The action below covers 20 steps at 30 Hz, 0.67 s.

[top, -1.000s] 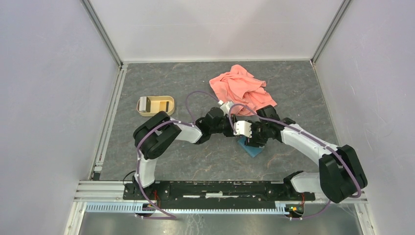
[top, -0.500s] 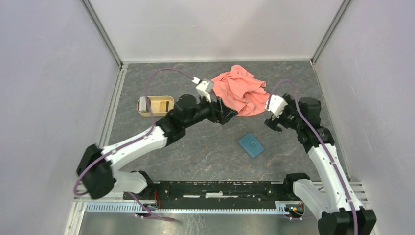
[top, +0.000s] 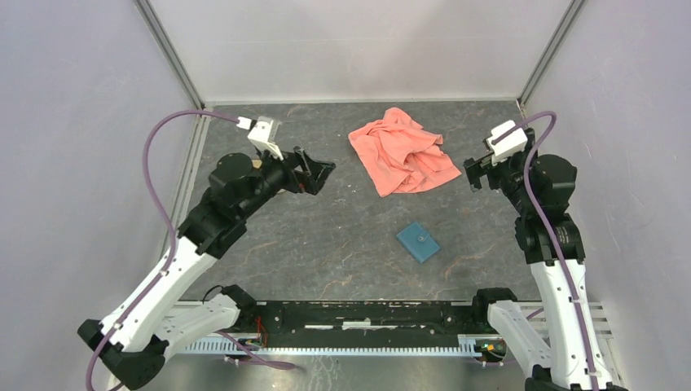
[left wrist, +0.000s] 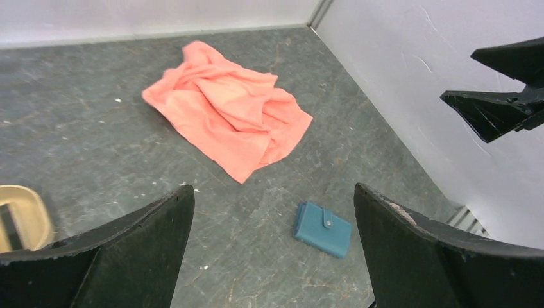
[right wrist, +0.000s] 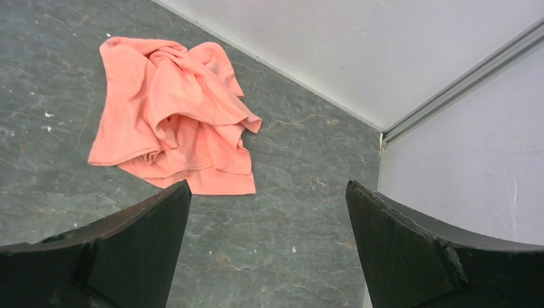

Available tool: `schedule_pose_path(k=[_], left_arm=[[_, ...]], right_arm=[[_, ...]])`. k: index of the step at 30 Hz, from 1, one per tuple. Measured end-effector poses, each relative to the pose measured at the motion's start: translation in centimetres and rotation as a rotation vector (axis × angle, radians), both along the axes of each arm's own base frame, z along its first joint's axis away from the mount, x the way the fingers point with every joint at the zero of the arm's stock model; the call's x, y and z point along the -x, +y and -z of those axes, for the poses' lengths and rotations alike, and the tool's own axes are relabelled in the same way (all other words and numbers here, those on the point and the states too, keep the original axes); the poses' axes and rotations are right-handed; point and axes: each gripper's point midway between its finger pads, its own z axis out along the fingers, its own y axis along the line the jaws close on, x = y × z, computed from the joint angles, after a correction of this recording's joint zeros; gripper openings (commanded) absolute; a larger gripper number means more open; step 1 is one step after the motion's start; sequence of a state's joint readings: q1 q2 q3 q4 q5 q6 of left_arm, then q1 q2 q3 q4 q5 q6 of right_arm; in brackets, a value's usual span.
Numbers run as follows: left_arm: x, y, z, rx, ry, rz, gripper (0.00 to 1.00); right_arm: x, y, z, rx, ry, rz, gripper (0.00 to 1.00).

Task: Put the credit cards into the card holder
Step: Reset both arms

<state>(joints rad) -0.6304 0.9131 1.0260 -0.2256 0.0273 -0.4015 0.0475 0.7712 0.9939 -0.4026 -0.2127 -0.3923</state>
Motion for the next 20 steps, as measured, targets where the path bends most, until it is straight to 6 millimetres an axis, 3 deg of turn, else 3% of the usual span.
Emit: schedule_pose_path(k=[3,8,20], left_arm=[[1.1,1.8,-2.2,-0.018,-0.038,-0.036,1.0],[2.0,3.2,-3.7,-0.021,-0.068,-0.06,1.0],[3.7,4.5,-2.5,-0.031,-0.054,-0.066,1.0]], right_arm=[[0.3,0.1,-0.4,-0.051,-0.003,0.017,0.98],[0.4,0.6,-0.5,-0.101,0.015,0.005,0.98],[1.3,2.2,-1.8,-0.162,0.003,-0.069,0.98]])
